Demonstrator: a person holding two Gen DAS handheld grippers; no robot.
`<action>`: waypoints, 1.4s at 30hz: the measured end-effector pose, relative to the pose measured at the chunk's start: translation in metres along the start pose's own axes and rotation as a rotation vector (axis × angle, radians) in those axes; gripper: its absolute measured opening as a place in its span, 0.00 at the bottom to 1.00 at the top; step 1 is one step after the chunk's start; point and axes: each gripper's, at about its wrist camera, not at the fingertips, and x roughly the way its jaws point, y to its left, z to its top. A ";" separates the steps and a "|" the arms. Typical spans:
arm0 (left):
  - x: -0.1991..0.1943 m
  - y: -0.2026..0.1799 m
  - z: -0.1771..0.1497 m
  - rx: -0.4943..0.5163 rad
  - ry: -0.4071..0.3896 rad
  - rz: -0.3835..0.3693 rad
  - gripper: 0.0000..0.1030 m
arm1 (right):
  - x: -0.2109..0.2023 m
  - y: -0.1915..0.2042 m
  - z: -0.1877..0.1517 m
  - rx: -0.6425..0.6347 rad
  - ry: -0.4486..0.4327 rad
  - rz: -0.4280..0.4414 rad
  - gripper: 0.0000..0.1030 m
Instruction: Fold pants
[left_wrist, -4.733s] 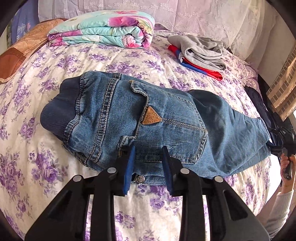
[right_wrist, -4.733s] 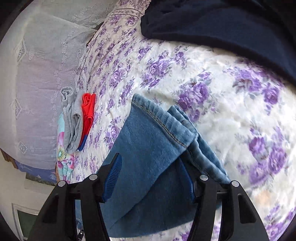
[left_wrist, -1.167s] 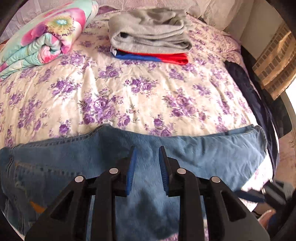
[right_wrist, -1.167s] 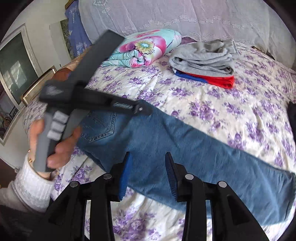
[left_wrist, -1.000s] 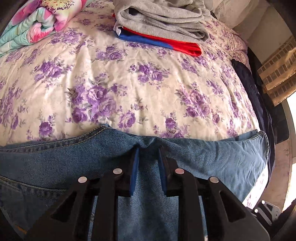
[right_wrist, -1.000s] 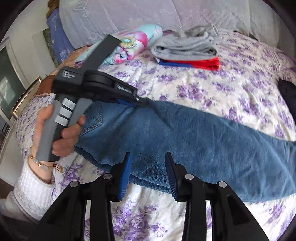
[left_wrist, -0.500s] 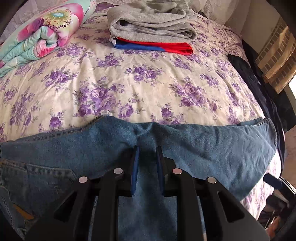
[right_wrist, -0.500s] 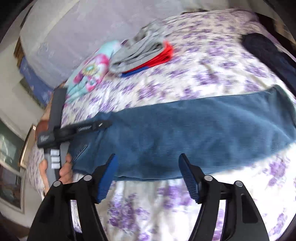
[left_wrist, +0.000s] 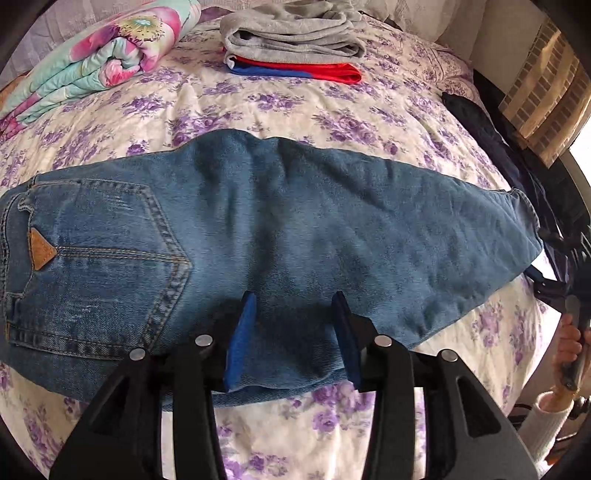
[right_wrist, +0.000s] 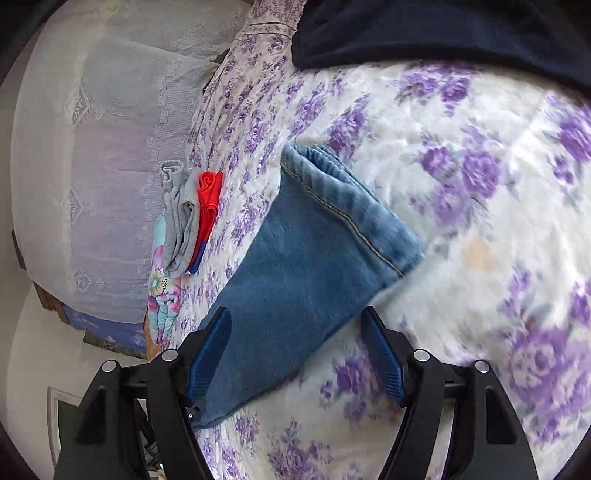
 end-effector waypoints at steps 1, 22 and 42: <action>-0.003 -0.007 0.003 0.009 0.004 -0.034 0.39 | 0.005 0.002 0.007 -0.014 0.000 0.006 0.71; 0.106 -0.235 0.082 0.323 0.123 0.012 0.36 | 0.024 0.004 0.019 -0.253 -0.116 -0.061 0.20; 0.039 -0.166 0.022 0.136 0.016 -0.171 0.05 | 0.021 0.000 0.019 -0.224 -0.107 -0.011 0.23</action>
